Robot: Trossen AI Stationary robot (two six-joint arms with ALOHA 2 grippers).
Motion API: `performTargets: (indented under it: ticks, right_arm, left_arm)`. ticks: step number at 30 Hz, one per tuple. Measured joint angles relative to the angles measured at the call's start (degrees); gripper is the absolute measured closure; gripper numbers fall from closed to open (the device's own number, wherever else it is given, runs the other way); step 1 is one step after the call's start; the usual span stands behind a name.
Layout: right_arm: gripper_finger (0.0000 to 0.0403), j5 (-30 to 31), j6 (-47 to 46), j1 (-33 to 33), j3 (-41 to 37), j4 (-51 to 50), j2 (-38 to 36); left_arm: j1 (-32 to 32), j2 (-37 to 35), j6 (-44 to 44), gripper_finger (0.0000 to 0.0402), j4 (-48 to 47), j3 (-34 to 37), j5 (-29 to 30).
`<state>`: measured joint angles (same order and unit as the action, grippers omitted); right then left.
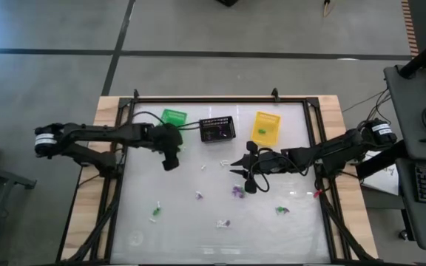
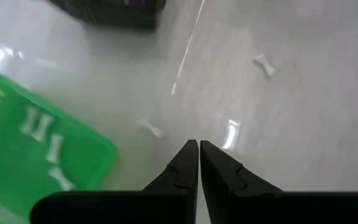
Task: Sort Halloween decoration
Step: Put the white bone toy into the green basket
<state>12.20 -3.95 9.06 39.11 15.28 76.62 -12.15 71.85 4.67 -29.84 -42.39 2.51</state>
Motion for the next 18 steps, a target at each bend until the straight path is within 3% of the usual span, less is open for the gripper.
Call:
performTargets:
  ticks: [3,13,18]
  right_arm:
    - [0.0307,0.0,0.1,0.0,0.0,0.0,0.0]
    - [0.0307,-0.1,-0.4,0.0,0.0,0.0,0.0]
    - [0.0307,0.0,0.6,0.0,0.0,0.0,0.0]
  left_arm:
    - [1.6,2.2,5.7,0.0401,3.0,1.4,1.0]
    - [10.1,4.2,11.9,0.0401,25.5,14.7,20.6]
    - [9.9,4.9,11.3,0.0401,41.5,21.6,21.3]
